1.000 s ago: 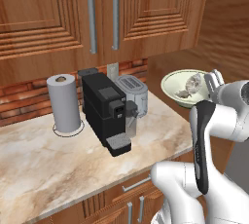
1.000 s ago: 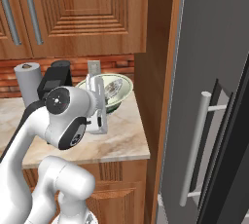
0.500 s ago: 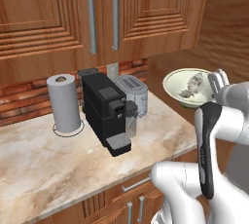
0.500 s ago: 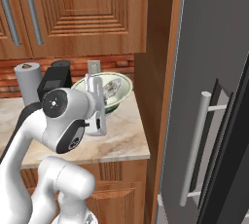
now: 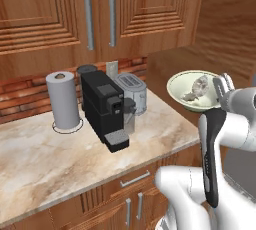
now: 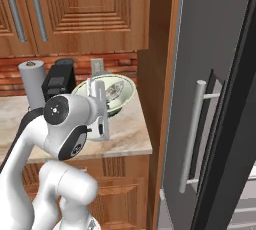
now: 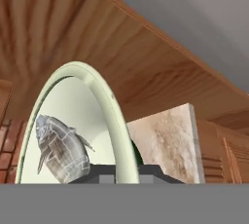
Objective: Place the bowl with the corn and lemon wedge on the second highest shelf of the fridge. Place the bowl with the fishs on the top shelf of the fridge.
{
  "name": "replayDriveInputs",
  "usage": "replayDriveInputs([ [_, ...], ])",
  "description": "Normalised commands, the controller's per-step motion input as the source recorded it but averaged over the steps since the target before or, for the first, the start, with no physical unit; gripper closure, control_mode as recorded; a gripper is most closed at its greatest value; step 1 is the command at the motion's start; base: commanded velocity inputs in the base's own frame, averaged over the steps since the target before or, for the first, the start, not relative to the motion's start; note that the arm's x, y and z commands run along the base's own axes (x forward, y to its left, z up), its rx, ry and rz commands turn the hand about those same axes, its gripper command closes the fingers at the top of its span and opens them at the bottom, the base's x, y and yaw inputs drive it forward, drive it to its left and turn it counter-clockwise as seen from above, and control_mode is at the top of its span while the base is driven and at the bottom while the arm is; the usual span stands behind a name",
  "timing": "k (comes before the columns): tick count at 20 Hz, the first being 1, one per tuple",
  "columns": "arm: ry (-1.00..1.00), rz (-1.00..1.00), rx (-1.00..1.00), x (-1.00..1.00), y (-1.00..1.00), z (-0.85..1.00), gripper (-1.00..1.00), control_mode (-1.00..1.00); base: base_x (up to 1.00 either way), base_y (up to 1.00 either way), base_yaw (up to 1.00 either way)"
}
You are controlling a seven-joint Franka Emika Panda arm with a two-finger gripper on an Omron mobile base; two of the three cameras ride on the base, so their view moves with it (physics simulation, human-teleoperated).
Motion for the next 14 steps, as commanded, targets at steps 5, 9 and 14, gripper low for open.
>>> replayDriveInputs([
  [5,0.00,0.00,0.00,0.00,0.00,0.00,1.00,1.00,-1.00,-0.02,0.00],
  [9,0.00,0.00,0.00,0.00,0.00,0.00,1.00,1.00,-1.00,-0.16,0.00],
  [14,0.00,0.00,0.00,0.00,0.00,0.00,1.00,1.00,-1.00,-0.24,0.00],
])
